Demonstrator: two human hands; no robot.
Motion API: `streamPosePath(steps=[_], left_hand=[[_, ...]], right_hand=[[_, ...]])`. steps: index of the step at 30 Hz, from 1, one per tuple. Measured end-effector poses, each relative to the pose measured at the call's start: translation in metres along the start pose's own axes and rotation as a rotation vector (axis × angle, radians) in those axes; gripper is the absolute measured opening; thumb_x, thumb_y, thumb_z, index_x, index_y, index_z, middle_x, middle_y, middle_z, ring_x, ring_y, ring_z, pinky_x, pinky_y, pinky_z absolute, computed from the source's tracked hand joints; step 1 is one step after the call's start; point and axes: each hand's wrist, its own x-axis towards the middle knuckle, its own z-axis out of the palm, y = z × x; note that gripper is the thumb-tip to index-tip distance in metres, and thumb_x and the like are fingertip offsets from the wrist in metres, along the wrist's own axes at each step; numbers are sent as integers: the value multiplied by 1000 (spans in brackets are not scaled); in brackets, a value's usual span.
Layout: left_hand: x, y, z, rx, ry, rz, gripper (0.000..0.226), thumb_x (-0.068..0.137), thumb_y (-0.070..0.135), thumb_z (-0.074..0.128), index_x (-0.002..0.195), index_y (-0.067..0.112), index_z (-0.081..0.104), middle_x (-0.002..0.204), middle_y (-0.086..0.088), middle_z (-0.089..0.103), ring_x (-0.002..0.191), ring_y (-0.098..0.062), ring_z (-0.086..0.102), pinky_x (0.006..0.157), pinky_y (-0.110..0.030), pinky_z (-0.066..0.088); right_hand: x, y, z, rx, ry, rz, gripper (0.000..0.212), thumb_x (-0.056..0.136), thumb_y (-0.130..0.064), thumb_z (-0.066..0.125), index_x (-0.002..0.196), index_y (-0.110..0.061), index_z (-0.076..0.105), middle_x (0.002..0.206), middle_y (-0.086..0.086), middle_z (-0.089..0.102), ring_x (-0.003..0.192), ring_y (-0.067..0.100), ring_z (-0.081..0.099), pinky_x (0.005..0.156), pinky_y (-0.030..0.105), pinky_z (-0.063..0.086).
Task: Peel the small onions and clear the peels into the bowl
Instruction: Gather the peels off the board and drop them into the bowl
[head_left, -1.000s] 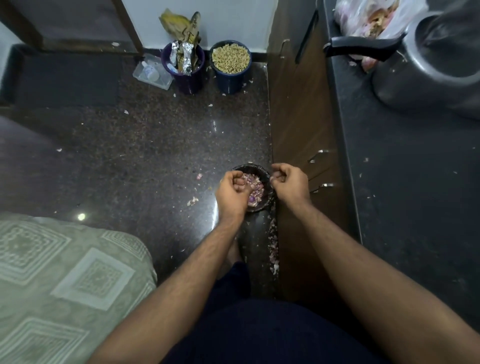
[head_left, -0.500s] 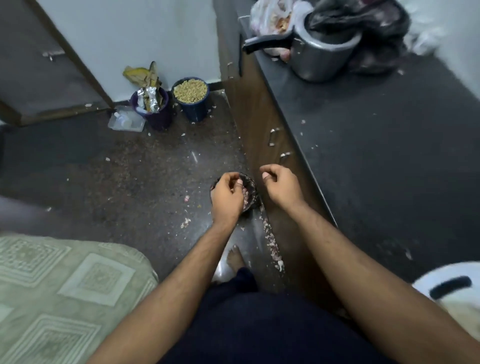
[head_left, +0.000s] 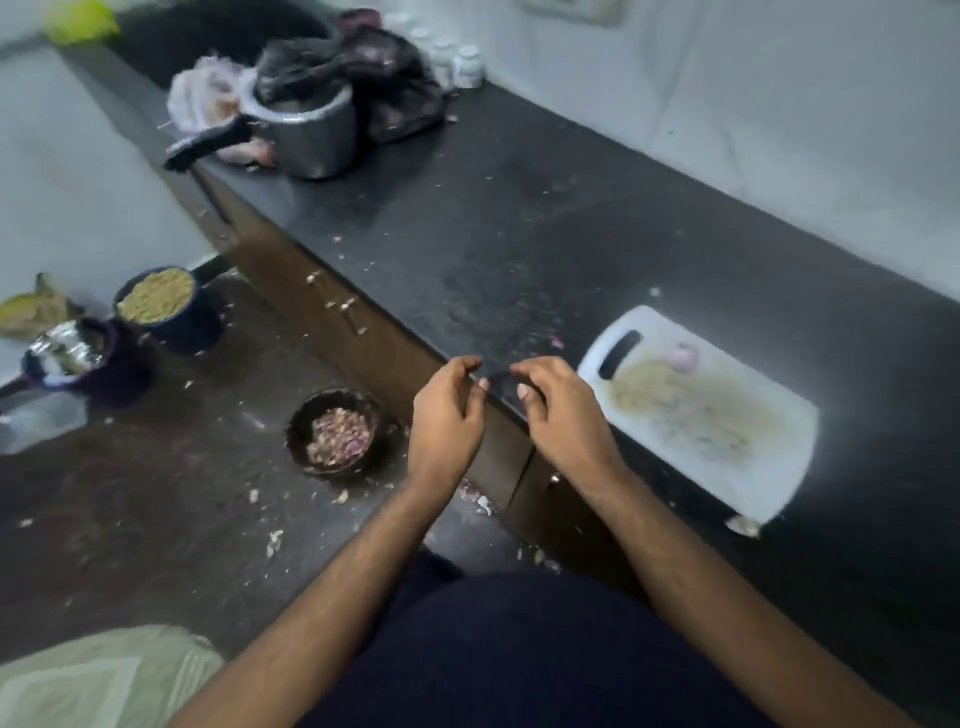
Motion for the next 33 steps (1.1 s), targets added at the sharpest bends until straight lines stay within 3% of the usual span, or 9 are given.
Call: streamPosePath(steps=[4, 9, 13, 19, 22, 24, 28, 30, 33], left_hand=[[-2, 33, 34, 17, -157, 98, 27, 99, 16, 62, 126, 12, 65, 122, 3, 71, 106, -11, 67, 93, -24, 50], [7, 53, 63, -9, -307, 169, 25, 99, 15, 63, 123, 14, 66, 115, 13, 68, 102, 1, 61, 90, -13, 44], [19, 57, 85, 2, -400, 206, 25, 98, 16, 64, 123, 15, 67, 116, 6, 72, 98, 2, 60, 86, -2, 40], [53, 62, 104, 1, -529, 235, 22, 98, 17, 63, 120, 20, 67, 105, -1, 73, 96, -29, 68, 92, -44, 51], [74, 63, 111, 42, -614, 276, 27, 99, 17, 61, 125, 18, 64, 109, -4, 74, 104, -25, 67, 89, -32, 49], [91, 63, 115, 132, -659, 414, 32, 99, 17, 60, 131, 16, 61, 123, -3, 69, 117, -20, 62, 96, -30, 47], [118, 59, 125, 466, -670, 910, 45, 93, 20, 67, 136, 13, 57, 139, -7, 60, 133, -25, 53, 112, -38, 40], [126, 58, 130, 533, -690, 960, 53, 94, 27, 67, 142, 10, 52, 147, -11, 54, 141, -28, 48, 119, -41, 35], [132, 58, 133, 532, -701, 987, 62, 98, 35, 62, 149, 5, 44, 155, -16, 46, 147, -31, 40, 122, -43, 29]], right_hand=[[-30, 29, -34, -13, 127, 134, 29, 98, -13, 54, 125, -17, 65, 125, -3, 61, 116, 14, 57, 102, 28, 45], [-47, 51, -55, -25, 236, 270, 29, 99, -14, 54, 125, -19, 65, 125, -4, 60, 116, 15, 56, 101, 28, 45], [-53, 64, -63, -45, 289, 363, 29, 100, -16, 54, 127, -20, 64, 128, -5, 59, 119, 14, 55, 102, 30, 45], [-37, 82, -65, -92, 390, 478, 31, 99, -17, 55, 129, -18, 63, 126, -4, 60, 117, 16, 57, 101, 32, 48], [-19, 86, -67, -165, 416, 537, 37, 98, -14, 56, 135, -18, 59, 128, -2, 58, 118, 19, 55, 100, 34, 49], [-5, 93, -67, -225, 422, 558, 47, 95, -5, 56, 139, -21, 54, 132, -4, 55, 120, 19, 53, 98, 37, 51], [21, 107, -66, -320, 351, 579, 61, 91, 10, 47, 141, -24, 55, 154, 2, 45, 132, 26, 44, 104, 42, 48], [28, 113, -65, -306, 312, 585, 54, 93, 4, 50, 139, -24, 57, 154, 4, 45, 131, 28, 46, 104, 44, 47], [31, 119, -62, -223, 356, 622, 46, 93, -2, 59, 133, -24, 60, 132, 3, 56, 115, 26, 58, 94, 45, 53]])
